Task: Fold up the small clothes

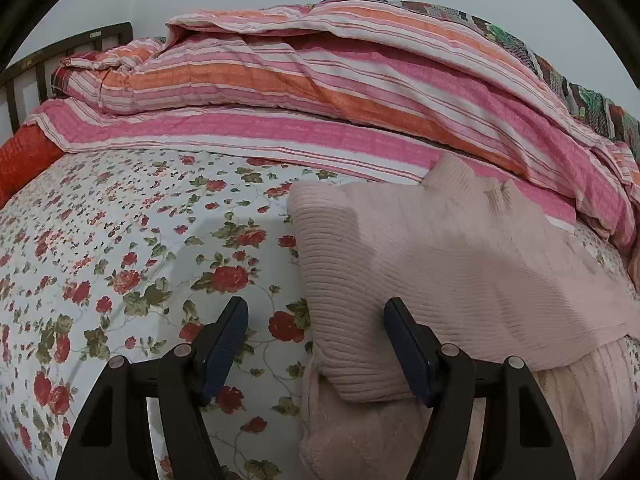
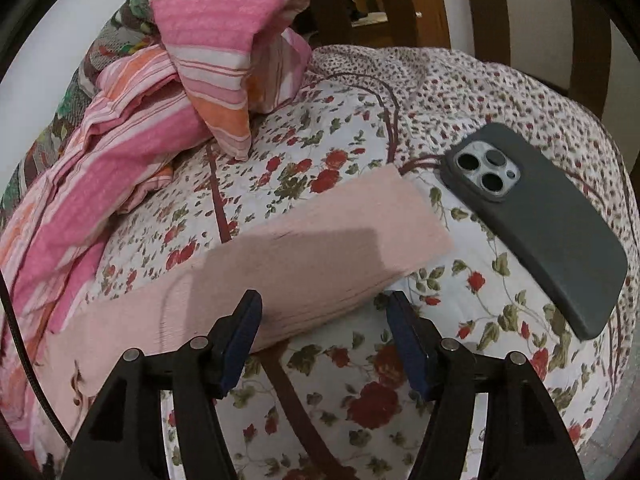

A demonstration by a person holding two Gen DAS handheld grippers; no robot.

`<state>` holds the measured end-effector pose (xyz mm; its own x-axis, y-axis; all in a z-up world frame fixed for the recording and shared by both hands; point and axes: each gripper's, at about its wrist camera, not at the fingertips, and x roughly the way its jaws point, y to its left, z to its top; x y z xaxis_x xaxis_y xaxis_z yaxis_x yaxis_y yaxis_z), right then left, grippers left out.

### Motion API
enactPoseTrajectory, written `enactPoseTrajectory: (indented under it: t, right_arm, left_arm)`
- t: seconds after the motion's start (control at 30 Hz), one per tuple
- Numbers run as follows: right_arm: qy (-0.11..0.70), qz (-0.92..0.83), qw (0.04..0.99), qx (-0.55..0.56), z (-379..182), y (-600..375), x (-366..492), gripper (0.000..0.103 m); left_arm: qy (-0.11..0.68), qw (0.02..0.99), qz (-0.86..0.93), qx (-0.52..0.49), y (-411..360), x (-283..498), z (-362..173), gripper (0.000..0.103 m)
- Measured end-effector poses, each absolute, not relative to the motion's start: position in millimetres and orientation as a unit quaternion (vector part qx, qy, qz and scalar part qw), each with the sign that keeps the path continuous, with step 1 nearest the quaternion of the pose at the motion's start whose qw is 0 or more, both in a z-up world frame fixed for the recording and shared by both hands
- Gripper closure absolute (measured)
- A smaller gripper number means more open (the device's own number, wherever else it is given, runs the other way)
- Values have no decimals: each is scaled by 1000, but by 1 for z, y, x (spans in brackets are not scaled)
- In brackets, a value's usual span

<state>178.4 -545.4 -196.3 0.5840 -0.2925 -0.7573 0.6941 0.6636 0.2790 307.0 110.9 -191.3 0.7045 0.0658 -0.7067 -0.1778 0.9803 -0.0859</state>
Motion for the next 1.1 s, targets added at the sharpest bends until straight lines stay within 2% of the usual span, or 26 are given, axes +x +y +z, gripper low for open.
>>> enactPoseTrajectory:
  t: [0.17, 0.2, 0.23, 0.27, 0.33, 0.37, 0.53, 0.83, 0.97, 1.1]
  right_arm:
    - [343, -303, 849, 265, -196, -540, 186, 30]
    - [341, -306, 849, 261, -196, -541, 188, 34]
    - [341, -310, 850, 254, -196, -542, 191, 48]
    - [343, -319, 850, 243, -196, -543, 194, 57]
    - [343, -323, 850, 234, -197, -545, 196, 92]
    - [339, -316, 854, 236, -196, -546, 197, 96]
    - [294, -324, 878, 194, -173, -525, 195, 97]
    - [243, -258, 933, 64, -127, -409, 222, 97]
    - [244, -194, 950, 28, -112, -342, 242, 97]
    - [255, -146, 956, 13, -100, -280, 266, 97]
  left_arm:
    - [381, 919, 63, -78, 112, 307, -192, 34]
    - [382, 919, 61, -80, 113, 308, -193, 34]
    - [384, 918, 60, -82, 114, 309, -193, 34]
    - [385, 917, 58, -84, 114, 309, -194, 34]
    - [385, 917, 57, -86, 114, 309, -194, 34]
    - [385, 917, 56, -86, 115, 309, -194, 34]
    - [382, 918, 54, -89, 116, 309, -193, 34]
    - [371, 918, 18, -139, 132, 306, -189, 32]
    - [351, 920, 16, -173, 152, 299, -182, 28]
    - [336, 924, 30, -181, 174, 290, -176, 27]
